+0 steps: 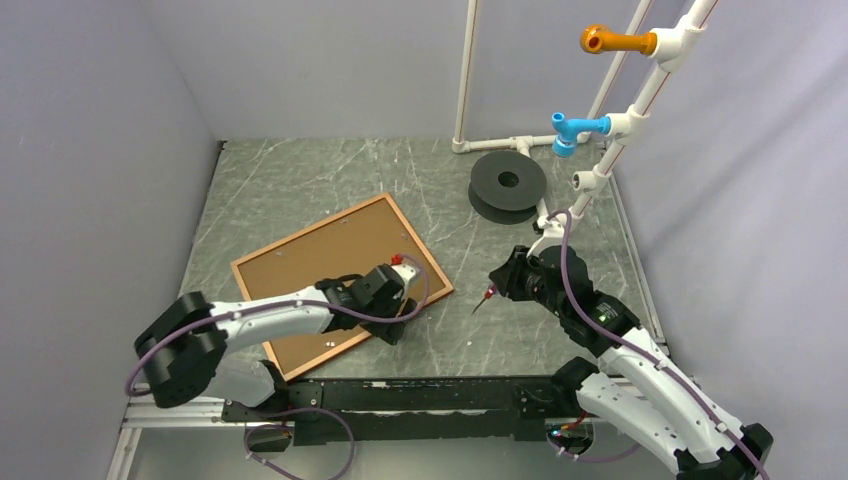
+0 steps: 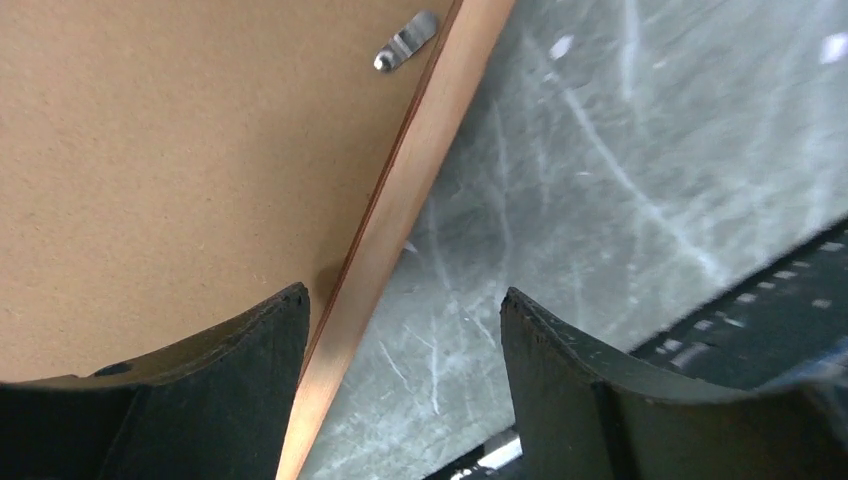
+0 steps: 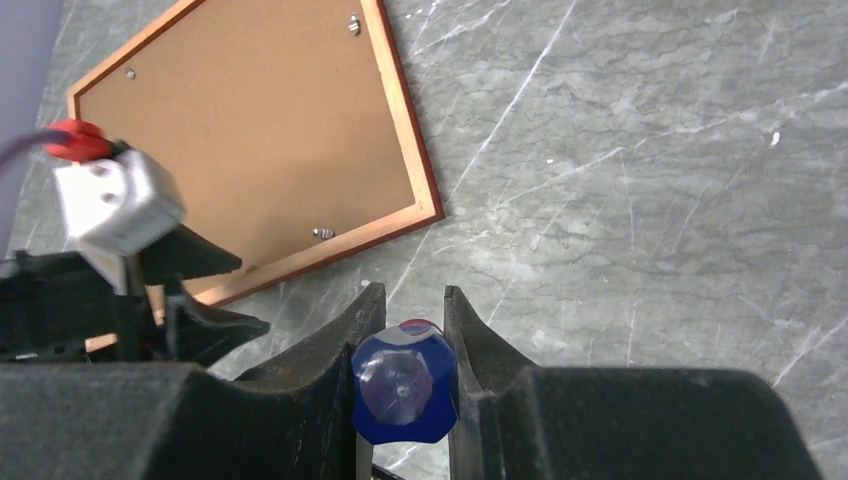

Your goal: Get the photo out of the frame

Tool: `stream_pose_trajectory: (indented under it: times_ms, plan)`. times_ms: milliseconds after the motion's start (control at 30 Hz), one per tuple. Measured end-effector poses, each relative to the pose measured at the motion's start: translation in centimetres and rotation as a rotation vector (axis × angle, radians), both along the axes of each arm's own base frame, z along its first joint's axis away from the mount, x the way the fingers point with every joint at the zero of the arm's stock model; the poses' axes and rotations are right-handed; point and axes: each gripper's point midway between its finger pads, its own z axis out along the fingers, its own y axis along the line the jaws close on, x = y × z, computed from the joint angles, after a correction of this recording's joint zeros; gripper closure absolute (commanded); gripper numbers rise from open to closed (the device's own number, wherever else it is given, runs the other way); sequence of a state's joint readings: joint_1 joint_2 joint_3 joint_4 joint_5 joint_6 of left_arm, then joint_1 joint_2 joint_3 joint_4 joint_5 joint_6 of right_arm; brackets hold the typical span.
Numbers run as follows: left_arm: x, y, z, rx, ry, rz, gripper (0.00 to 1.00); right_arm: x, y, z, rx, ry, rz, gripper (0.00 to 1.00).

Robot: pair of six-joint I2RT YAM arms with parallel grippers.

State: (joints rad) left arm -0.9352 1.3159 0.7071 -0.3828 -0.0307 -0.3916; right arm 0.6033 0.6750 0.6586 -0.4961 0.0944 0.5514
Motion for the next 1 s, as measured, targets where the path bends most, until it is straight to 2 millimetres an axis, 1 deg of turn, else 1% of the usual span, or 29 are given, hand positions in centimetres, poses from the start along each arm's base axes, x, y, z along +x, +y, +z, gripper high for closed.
stream_pose_trajectory:
  times_ms: [67,100,167,267,333,433,500,533,600,633,700,733,800,867,900,933,1000]
  plan:
    - [-0.4,0.4,-1.4,0.071,0.001,0.006,0.34,0.0,0.1,0.1,0.004,-0.003,0.001,1.00]
    - [-0.2,0.5,-1.9,0.099,-0.007,0.015,0.37,0.1,0.1,0.2,0.008,-0.005,0.002,1.00]
    - [0.4,0.1,-1.9,0.130,-0.030,0.028,0.45,0.0,0.1,0.3,0.011,-0.007,0.002,1.00]
    - [1.5,0.0,-2.2,0.184,-0.054,0.062,0.60,-0.1,0.0,0.6,0.017,-0.018,0.001,1.00]
    - [2.4,-0.4,-2.4,0.225,-0.064,0.072,0.71,-0.2,-0.1,0.9,0.026,-0.028,-0.003,1.00]
    - [3.8,-2.0,-2.3,0.257,-0.072,0.060,0.81,-0.4,-0.3,1.2,0.035,-0.036,-0.006,1.00]
    - [5.7,-3.0,-2.3,0.271,-0.079,0.061,0.86,-0.6,-0.4,1.1,0.036,-0.031,-0.007,1.00]
    - [6.7,-3.4,-2.3,0.270,-0.081,0.067,0.87,-0.7,-0.4,1.1,0.036,-0.028,-0.008,1.00]
    - [8.8,-4.1,-2.1,0.252,-0.076,0.084,0.87,-0.8,-0.5,1.0,0.039,-0.023,-0.011,1.00]
    - [10.1,-4.6,-2.1,0.230,-0.063,0.096,0.87,-0.8,-0.5,1.0,0.041,-0.022,-0.012,1.00]
    - [12.5,-5.3,-1.9,0.181,-0.049,0.126,0.86,-0.9,-0.5,1.0,0.045,-0.020,-0.015,1.00]
    - [13.4,-5.6,-1.7,0.149,-0.040,0.139,0.83,-0.9,-0.5,1.0,0.048,-0.018,-0.016,1.00]
    - [14.8,-6.2,-1.5,0.060,-0.009,0.164,0.72,-1.0,-0.5,1.0,0.051,-0.017,-0.018,1.00]
    - [15.4,-6.5,-1.4,-0.021,0.024,0.185,0.58,-1.0,-0.5,0.9,0.052,-0.014,-0.019,1.00]
    - [15.5,-6.7,-1.2,-0.060,0.037,0.194,0.51,-1.0,-0.5,0.8,0.052,-0.011,-0.020,1.00]
    - [15.3,-6.9,-1.0,-0.100,0.047,0.195,0.46,-0.9,-0.4,0.6,0.049,-0.004,-0.020,1.00]
    - [13.9,-6.9,-0.4,-0.159,0.064,0.193,0.40,-0.9,-0.3,0.1,0.040,0.013,-0.018,1.00]
